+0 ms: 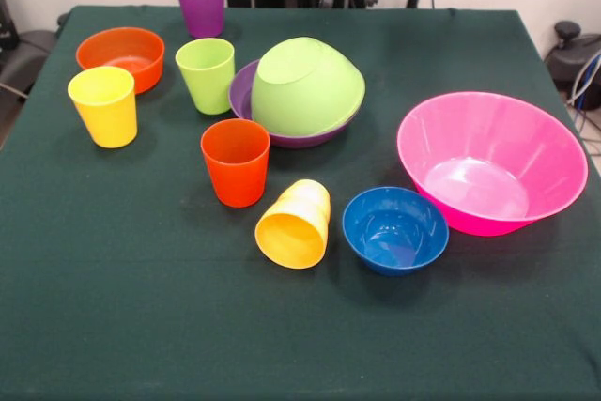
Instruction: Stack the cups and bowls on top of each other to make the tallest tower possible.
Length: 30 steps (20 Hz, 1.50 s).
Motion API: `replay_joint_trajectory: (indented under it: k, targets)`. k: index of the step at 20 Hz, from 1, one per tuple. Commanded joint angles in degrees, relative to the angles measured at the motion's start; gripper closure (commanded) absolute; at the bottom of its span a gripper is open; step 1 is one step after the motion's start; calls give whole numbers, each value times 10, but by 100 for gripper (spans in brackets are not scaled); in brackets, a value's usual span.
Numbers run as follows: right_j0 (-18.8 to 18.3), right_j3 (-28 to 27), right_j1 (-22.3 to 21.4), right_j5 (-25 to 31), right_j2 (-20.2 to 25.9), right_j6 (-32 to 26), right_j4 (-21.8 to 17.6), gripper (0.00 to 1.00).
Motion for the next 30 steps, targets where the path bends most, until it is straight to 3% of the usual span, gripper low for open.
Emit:
replay_joint_trajectory:
  k: [1,14,23,30]
  targets:
    - [8,-12,-31,106,46,-50,-42,0]
    - [6,-67,-20,94,103,-29,17,0]
    - [-21,-110,-11,91,115,-23,-4,0]
    - [-28,-74,-78,169,134,-8,-73,0]
